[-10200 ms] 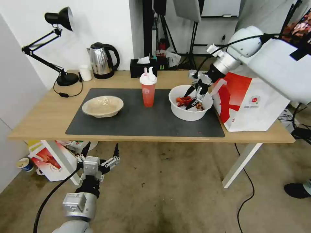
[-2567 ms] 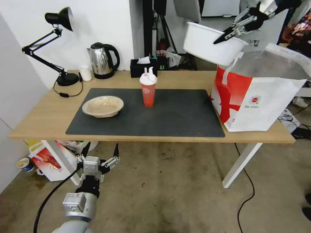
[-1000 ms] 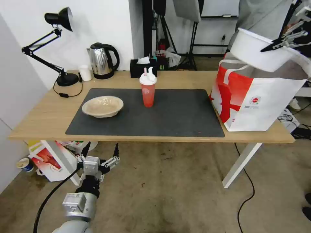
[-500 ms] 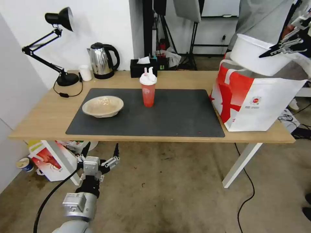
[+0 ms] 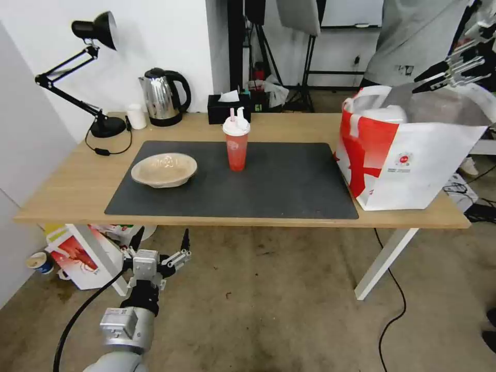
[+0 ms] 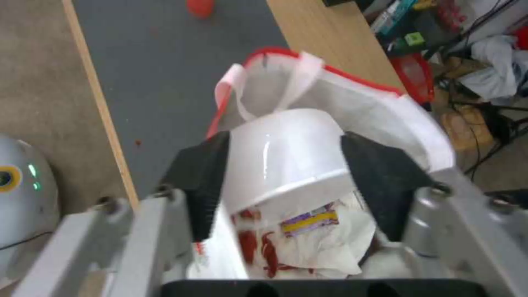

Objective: Pick up the trash from the table and place it into the takeout bag.

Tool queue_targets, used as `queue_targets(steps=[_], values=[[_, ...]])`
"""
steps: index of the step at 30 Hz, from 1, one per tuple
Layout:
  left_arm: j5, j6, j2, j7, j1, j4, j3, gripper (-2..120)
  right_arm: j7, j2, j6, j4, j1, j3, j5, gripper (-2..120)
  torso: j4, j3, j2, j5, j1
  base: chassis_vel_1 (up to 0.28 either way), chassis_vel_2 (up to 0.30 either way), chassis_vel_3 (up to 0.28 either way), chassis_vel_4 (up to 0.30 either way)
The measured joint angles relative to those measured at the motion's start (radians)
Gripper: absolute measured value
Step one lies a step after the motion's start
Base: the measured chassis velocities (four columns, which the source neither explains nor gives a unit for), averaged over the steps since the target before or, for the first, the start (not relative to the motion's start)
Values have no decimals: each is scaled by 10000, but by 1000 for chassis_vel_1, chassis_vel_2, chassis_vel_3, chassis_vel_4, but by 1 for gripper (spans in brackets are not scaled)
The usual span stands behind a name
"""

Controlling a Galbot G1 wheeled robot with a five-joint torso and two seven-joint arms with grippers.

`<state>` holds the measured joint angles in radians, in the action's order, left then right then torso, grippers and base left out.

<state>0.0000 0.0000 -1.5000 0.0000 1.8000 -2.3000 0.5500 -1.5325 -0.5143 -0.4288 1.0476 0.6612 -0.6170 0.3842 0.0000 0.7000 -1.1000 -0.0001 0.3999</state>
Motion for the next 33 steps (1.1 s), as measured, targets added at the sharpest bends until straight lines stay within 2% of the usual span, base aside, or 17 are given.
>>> queue_targets(steps=[3, 4, 6, 8, 9, 12, 17, 19, 21, 22, 24, 25, 26, 27, 28, 31, 33], values=[[0, 0, 0, 0, 0, 0, 0, 100, 1, -46, 4, -59, 46, -8, -6, 71, 0, 0, 0, 1, 0, 0, 0, 0, 0], [0, 0, 0, 0, 0, 0, 0, 100, 1, -46, 4, -59, 46, -8, -6, 71, 0, 0, 0, 1, 0, 0, 0, 0, 0], [0, 0, 0, 0, 0, 0, 0, 100, 3, -119, 5, -114, 54, -10, -8, 84, 0, 0, 0, 0, 0, 0, 0, 0, 0], [-1, 0, 0, 0, 0, 0, 0, 100, 4, -127, 5, -121, 53, -10, -8, 85, 1, 0, 0, 0, 0, 0, 0, 0, 0], [0, 0, 0, 0, 0, 0, 0, 100, 4, -161, 5, -147, 56, -2, -8, 92, 0, 0, 0, 0, 1, 0, 0, 0, 0], [-1, 0, 0, 0, 0, 0, 0, 100, 7, -218, -8, -158, 30, 207, 7, 99, 1, 0, 0, 0, 1, 0, 0, 0, 0], [-1, 0, 0, 0, 0, 0, 0, 100, 351, -139, -391, 151, -285, 844, 501, 100, 1, 0, 0, 0, 1, 0, 0, 0, 0], [-1, 0, 0, 0, 0, 0, 0, 100, 1779, 132, -808, 826, -876, 1476, 1703, 100, 0, 0, 0, -1, 0, 0, 0, 0, 0], [0, 0, 0, 0, 1, 0, 0, 100, 4917, 686, -949, 2299, -1882, 1953, 4539, 100, -3, 0, 0, 10, 1, 0, 0, 0, 0], [0, 0, 0, 0, 1, 0, 0, 100, 4917, 686, -949, 2299, -1882, 1953, 4539, 100, -3, 0, 0, 10, 1, 0, 0, 0, 0], [-1, 0, 1, 0, 0, 0, -1, 100, 7071, 1080, -299, 3618, -2424, 1839, 6711, 100, -8, 0, 0, 3, 1, 0, 0, 0, 0], [0, 0, 1, 0, 1, 0, 2, 100, 8276, 1223, 350, 4299, -2718, 1766, 7867, 100, -4, 0, 0, 2, 0, 0, 0, 0, 0], [-1, -1, 0, 1, 0, -1, -1, 100, 9945, 1284, 1047, 5115, -3206, 1946, 9064, 100, 2, 0, -1, -3, -1, 0, 0, 0, 0], [-1, -1, 0, 1, 0, -1, -1, 100, 9945, 1284, 1047, 5115, -3206, 1946, 9064, 100, 2, 0, -1, -3, -1, 0, 0, 0, 0], [-1, 0, 0, -1, 1, 0, 3, 100, 11011, 1274, 1385, 5577, -3616, 2327, 9519, 100, 7, 0, 0, -3, 0, 0, 0, 0, 0], [0, 0, 0, 0, 0, 0, 0, 100, 13244, 1168, 2068, 6631, -4401, 3019, 9947, 100, 1, 1, 0, -1, 0, 0, 0, 0, 0], [-1, 0, 0, 0, 1, 0, 0, 100, 13625, 1141, 2169, 6789, -4467, 3070, 9973, 100, -1, 1, 0, 1, 0, 0, 0, 0, 0]])
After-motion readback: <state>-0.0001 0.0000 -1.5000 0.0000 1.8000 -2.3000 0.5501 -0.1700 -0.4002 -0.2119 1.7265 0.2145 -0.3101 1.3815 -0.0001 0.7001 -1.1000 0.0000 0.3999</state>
